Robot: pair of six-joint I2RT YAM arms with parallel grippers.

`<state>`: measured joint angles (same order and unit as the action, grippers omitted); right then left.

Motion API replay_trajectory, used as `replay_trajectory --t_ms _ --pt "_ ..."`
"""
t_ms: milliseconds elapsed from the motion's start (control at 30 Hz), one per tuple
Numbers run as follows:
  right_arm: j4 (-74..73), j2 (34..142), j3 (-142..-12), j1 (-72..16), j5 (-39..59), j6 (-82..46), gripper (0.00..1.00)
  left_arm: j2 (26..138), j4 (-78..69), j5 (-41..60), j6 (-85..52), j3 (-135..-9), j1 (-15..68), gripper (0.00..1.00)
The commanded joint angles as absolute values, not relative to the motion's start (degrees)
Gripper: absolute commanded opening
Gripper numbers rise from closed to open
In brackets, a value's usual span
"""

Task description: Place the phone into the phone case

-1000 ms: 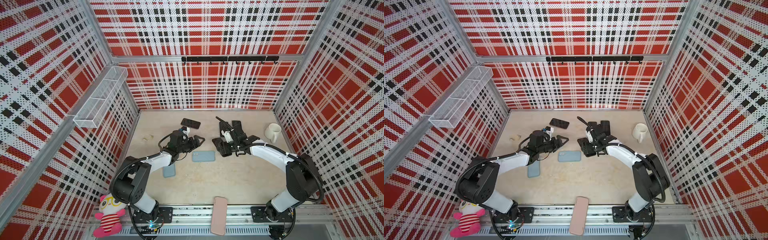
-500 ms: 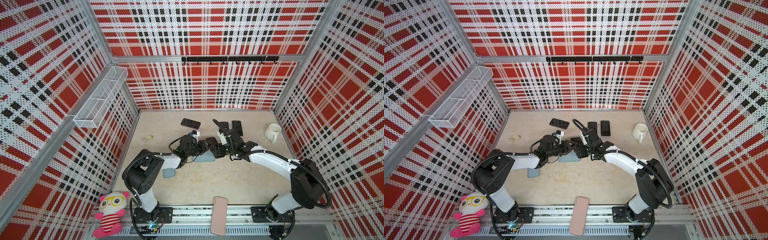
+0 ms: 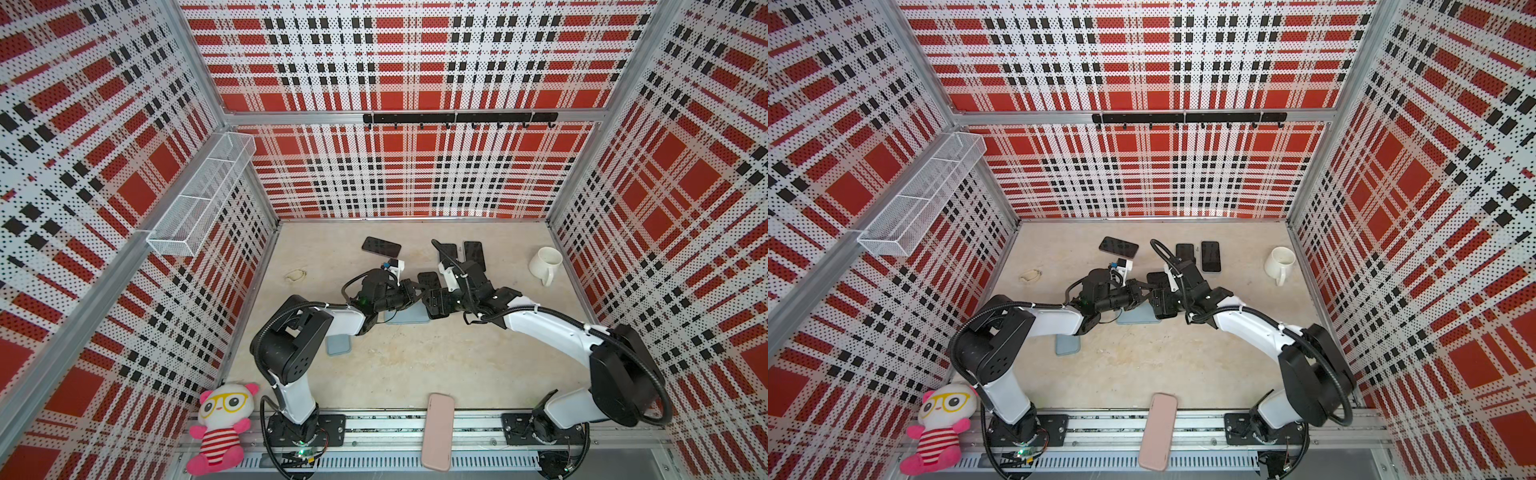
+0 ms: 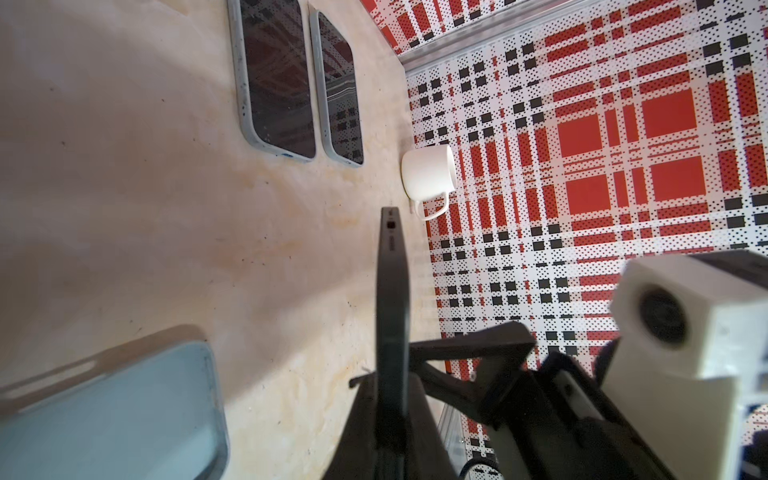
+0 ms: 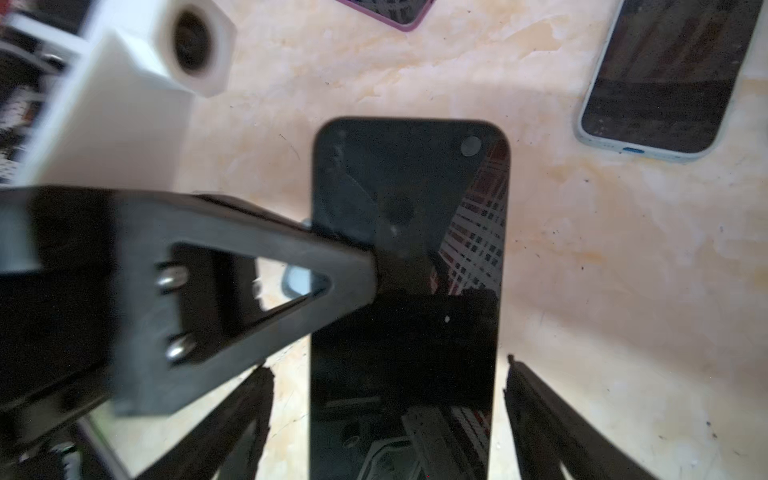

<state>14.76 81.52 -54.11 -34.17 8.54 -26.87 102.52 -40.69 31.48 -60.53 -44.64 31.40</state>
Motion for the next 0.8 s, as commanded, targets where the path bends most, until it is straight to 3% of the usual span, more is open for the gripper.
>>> replay_trajectory --t_ms 0,100,300,400,767 --pt "15.7 74.5 -53.2 -27.6 16.7 -22.5 0.94 104.0 -42.3 36.4 -57.3 -47.9 29.1 0.00" --pt "18.2 72.2 -53.2 -20.4 24.8 -18.5 0.92 105.1 -36.2 39.6 -51.3 -51.8 27.8 0.00" --pt "16.1 75.0 -52.7 -8.9 46.1 -15.4 0.72 107.7 -17.3 46.6 -33.9 -62.3 28.0 0.00" --pt "14.9 78.7 -53.7 -5.7 57.6 -14.4 0.68 108.1 -8.9 48.7 -27.4 -66.7 28.5 0.00" --pt "12.7 87.9 -56.9 -5.5 65.0 -12.1 0.68 104.4 -6.0 52.1 -25.2 -69.6 31.0 0.00"
